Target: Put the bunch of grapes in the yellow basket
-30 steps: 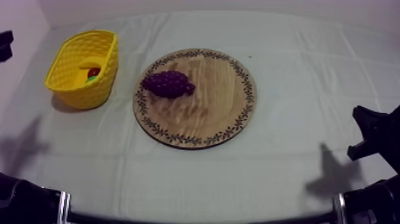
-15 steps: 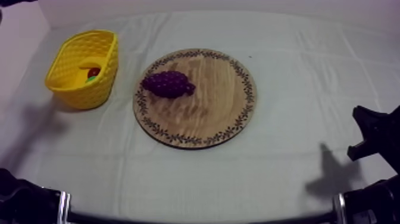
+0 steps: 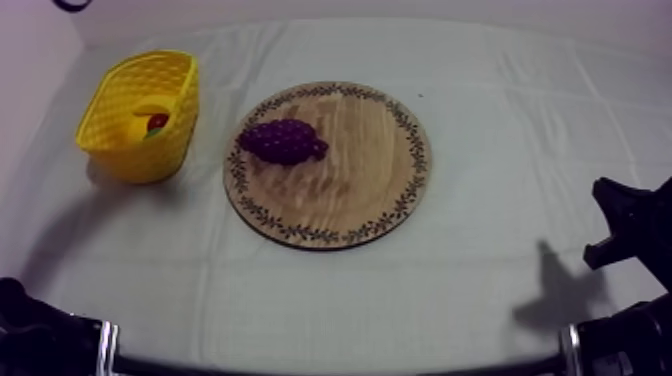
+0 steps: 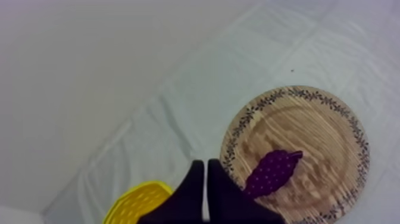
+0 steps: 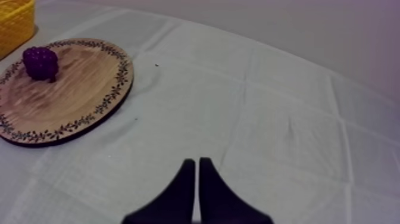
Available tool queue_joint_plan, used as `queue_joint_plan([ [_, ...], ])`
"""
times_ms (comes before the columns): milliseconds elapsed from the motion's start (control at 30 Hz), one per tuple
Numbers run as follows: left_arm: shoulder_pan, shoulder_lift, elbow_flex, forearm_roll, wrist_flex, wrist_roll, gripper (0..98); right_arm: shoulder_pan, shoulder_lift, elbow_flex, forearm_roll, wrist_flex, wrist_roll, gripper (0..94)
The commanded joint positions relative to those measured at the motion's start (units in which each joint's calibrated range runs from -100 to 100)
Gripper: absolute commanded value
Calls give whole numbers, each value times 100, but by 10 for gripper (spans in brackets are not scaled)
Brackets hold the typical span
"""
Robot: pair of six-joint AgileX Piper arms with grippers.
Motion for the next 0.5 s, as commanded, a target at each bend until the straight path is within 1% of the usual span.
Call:
queue_joint_plan([
  [0,43,533,-361,-23,166,-39,0,2,-1,-3,1,0,3,4],
  [133,121,1165,-942,-88,483,-80,0,2,-1,-3,1,0,3,4],
  [233,156,1576,-1308,-108,760,-194,0,2,-1,-3,1,0,3,4],
  [467,297,2181,-1573,-287,1235,-381,0,2,-1,-3,1,0,3,4],
])
